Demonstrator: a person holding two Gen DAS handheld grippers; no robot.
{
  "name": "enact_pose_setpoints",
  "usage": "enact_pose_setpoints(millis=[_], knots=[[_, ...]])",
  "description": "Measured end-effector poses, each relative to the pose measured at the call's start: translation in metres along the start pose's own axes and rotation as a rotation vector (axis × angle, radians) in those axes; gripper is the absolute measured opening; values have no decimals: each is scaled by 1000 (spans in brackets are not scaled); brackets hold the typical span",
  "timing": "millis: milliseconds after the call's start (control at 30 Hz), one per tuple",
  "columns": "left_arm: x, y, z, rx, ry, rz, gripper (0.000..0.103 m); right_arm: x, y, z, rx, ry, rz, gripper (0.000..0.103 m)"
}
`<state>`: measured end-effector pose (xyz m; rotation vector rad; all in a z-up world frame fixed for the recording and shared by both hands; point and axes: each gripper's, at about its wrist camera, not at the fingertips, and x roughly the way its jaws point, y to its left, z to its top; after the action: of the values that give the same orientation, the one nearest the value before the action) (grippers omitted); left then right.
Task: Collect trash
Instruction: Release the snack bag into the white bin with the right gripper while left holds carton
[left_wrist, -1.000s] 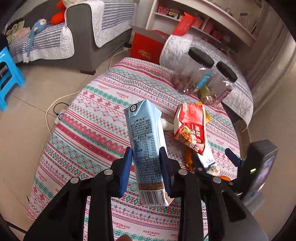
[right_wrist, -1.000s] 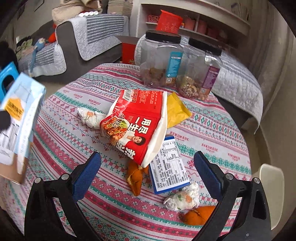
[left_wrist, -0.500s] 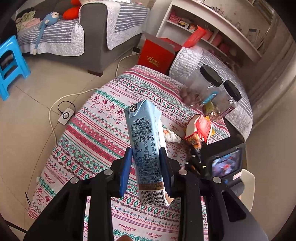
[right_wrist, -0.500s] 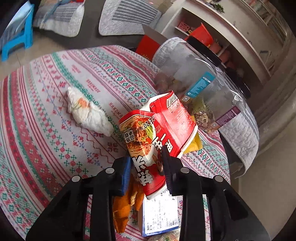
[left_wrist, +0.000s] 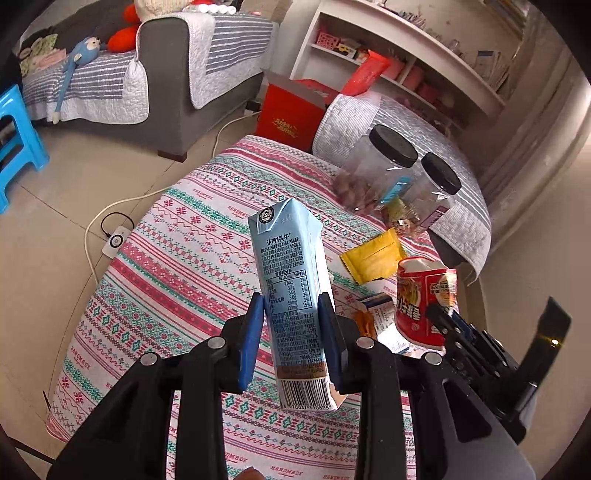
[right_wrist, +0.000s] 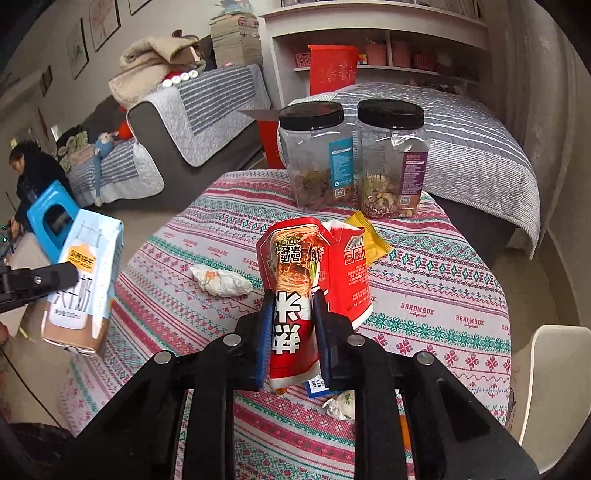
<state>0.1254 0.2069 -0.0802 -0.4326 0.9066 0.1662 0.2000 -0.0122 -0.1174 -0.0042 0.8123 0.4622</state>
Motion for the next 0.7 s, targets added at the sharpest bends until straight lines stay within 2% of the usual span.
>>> enact_pose_setpoints(millis=[333,700], knots=[[-2,-27,-6,36,-42,-46,30,-48,-18,-7,63,-73,29,19],[-2,-78,-18,95,-83,-98,30,-91,-55,-9,105,-154,-18,19]])
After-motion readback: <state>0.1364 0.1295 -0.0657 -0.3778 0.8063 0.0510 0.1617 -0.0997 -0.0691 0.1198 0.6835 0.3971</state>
